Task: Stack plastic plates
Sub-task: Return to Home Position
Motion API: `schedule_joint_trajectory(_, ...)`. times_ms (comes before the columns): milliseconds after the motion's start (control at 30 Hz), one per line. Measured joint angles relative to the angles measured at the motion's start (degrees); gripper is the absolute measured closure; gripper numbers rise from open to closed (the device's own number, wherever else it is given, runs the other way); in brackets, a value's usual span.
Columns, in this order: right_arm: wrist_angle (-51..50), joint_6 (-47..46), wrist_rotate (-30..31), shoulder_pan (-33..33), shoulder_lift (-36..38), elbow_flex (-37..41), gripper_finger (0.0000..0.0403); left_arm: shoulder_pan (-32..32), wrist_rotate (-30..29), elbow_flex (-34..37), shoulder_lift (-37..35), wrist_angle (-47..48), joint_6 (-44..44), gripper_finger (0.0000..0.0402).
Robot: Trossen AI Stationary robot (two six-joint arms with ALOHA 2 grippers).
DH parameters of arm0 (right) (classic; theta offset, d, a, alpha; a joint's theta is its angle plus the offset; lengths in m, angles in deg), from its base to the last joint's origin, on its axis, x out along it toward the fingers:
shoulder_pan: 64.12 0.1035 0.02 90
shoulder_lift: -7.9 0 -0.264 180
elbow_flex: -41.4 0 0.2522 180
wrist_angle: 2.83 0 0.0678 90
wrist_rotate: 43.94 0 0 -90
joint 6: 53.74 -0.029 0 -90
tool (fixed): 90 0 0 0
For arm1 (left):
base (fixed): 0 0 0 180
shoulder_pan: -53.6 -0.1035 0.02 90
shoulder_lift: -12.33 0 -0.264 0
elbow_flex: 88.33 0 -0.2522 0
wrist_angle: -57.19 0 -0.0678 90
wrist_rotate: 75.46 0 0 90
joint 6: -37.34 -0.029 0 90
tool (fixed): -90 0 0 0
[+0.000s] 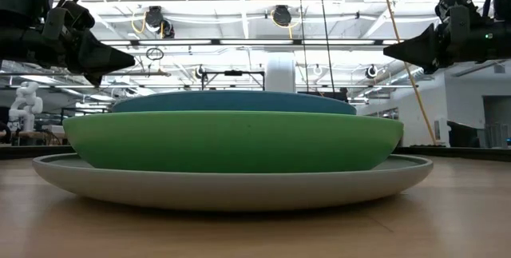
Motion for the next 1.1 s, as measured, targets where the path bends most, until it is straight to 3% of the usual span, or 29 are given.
schedule_joint_trajectory(400,0.0,0.0,0.0,0.0,0.0,0.0,0.0401,0.0,0.0,0.0,0.0,0.0,0.0,0.0337)
schedule_joint_trajectory(667,2.0,0.0,0.0,-0.1,-7.9,-0.5,0.0401,0.0,0.0,0.0,0.0,-0.1,0.0,0.0337)
schedule_joint_trajectory(1100,1.6,0.0,0.0,-0.2,-8.6,-0.5,0.0401,0.0,0.0,0.0,0.0,0.1,0.0,0.0337)
